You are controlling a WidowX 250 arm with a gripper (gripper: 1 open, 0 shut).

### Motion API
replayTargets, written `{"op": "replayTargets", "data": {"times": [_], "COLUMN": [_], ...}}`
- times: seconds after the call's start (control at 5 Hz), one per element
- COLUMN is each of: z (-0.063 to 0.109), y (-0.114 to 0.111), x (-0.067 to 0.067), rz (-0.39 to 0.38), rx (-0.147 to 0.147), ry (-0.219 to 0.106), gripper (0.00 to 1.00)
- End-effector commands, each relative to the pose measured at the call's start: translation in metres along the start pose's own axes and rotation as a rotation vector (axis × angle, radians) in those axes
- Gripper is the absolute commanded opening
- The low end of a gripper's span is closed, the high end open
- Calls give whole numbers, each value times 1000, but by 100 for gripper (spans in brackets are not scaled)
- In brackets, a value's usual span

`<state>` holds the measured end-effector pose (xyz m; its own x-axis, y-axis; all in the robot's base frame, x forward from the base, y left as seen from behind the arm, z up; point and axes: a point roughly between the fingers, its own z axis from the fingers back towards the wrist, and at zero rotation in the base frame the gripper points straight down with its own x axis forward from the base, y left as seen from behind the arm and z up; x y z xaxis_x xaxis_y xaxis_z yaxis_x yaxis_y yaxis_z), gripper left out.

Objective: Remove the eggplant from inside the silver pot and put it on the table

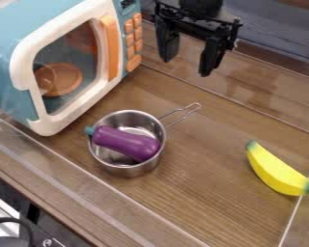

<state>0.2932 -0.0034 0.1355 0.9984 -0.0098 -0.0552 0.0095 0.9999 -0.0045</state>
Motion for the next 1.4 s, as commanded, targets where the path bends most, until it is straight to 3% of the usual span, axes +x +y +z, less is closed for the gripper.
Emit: {"op": "replayTargets", "data": {"times": [0.0, 0.2, 0.4, 0.6, 1.0, 1.2], "z": [-26, -47, -50, -50, -47, -51], "y": [5, 19, 23, 21, 34, 30], "x": [-15, -35, -53, -59, -50, -57], "rz": [-122, -334, -501, -528, -594, -569], "rx": [-1, -2, 22, 33, 52, 54], "ry": [77, 116, 98, 90, 77, 72], "gripper": [100, 100, 100, 100, 100, 100]}}
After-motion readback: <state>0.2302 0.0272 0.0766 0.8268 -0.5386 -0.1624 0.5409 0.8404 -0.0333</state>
